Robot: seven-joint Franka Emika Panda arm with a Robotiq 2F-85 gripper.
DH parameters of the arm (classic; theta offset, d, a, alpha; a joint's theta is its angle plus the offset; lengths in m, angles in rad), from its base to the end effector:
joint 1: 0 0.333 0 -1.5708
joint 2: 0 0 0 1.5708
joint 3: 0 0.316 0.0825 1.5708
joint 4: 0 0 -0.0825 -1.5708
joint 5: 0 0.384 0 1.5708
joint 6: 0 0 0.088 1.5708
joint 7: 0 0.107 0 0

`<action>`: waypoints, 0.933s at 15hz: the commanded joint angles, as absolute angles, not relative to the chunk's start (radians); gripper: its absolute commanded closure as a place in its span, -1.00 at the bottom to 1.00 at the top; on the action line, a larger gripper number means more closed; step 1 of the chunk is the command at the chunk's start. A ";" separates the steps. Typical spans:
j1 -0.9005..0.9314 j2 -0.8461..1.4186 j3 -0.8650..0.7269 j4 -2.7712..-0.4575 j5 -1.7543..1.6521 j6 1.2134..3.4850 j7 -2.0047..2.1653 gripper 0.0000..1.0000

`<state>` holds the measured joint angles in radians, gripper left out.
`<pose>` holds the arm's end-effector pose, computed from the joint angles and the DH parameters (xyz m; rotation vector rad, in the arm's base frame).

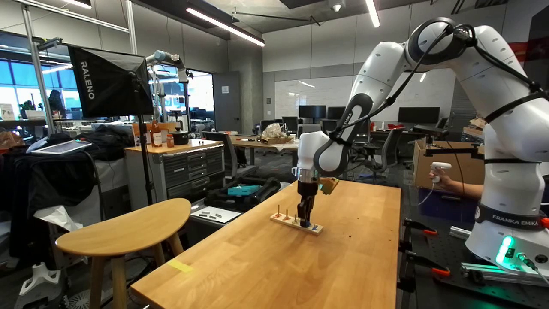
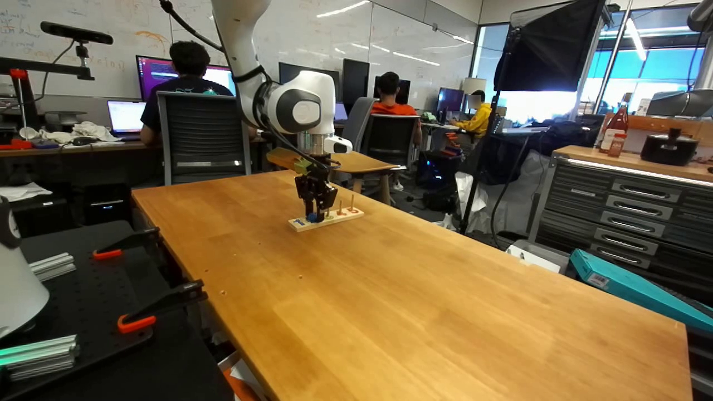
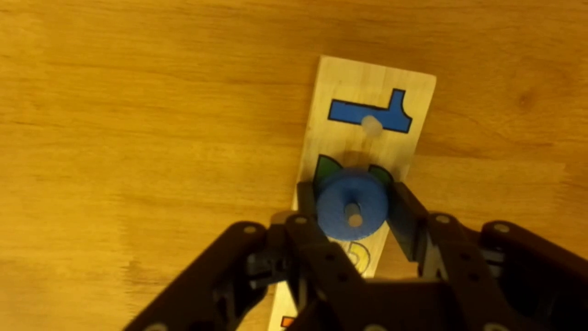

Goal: Pick up the lid from the holder and put it on the table.

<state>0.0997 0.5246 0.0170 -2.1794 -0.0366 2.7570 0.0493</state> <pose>0.5566 0.0671 0.1502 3.1349 0.1544 0.0840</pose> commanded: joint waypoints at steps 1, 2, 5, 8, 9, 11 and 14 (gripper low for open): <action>0.102 0.465 0.027 -2.165 -0.024 2.693 0.063 0.64; 0.100 0.439 0.029 -2.168 -0.021 2.676 0.065 0.64; 0.094 0.375 0.015 -2.167 -0.027 2.639 0.079 0.64; 0.082 0.339 -0.044 -2.178 -0.070 2.618 0.106 0.64; 0.074 0.338 -0.061 -2.181 -0.080 2.619 0.106 0.64; 0.057 0.359 -0.100 -2.183 -0.107 2.635 0.107 0.64; 0.032 0.418 -0.145 -2.181 -0.153 2.656 0.100 0.64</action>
<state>0.0496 0.3781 -0.1170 -2.1815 -0.1055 2.6356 0.0785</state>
